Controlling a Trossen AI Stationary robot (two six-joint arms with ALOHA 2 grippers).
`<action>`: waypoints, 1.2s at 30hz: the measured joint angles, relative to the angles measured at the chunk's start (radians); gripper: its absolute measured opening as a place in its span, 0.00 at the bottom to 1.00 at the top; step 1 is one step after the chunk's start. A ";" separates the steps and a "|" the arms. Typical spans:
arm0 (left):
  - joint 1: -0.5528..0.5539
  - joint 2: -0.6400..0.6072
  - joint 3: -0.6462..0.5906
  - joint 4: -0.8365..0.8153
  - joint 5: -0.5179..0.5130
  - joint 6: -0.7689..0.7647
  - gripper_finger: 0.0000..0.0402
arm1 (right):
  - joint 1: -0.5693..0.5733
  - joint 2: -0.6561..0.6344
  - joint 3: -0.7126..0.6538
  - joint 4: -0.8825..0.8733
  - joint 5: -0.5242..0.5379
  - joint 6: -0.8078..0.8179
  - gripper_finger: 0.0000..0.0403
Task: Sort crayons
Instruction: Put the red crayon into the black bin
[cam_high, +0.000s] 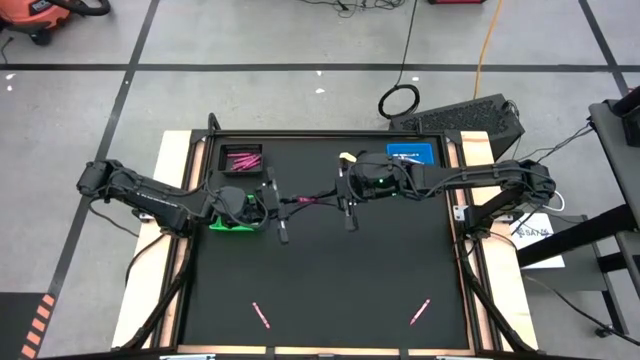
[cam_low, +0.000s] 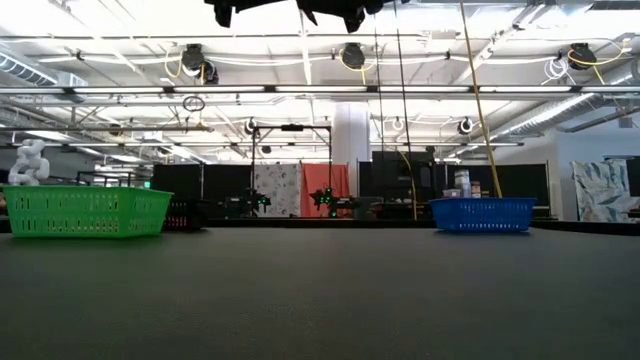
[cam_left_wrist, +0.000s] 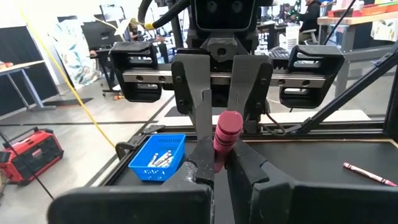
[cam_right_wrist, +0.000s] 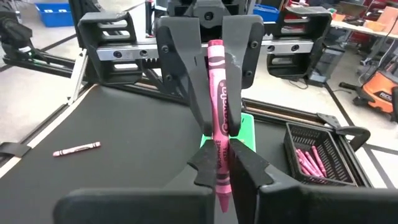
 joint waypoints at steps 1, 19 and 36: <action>0.000 0.000 0.000 0.000 0.001 0.001 0.03 | 0.002 0.000 0.000 0.001 -0.001 0.000 0.04; 0.005 -0.002 -0.002 -0.153 -0.091 0.026 0.03 | 0.014 -0.001 0.002 -0.038 -0.003 0.026 0.32; 0.197 -0.003 -0.002 -0.644 -0.238 -0.008 0.03 | 0.014 -0.001 0.002 -0.057 -0.002 0.023 0.32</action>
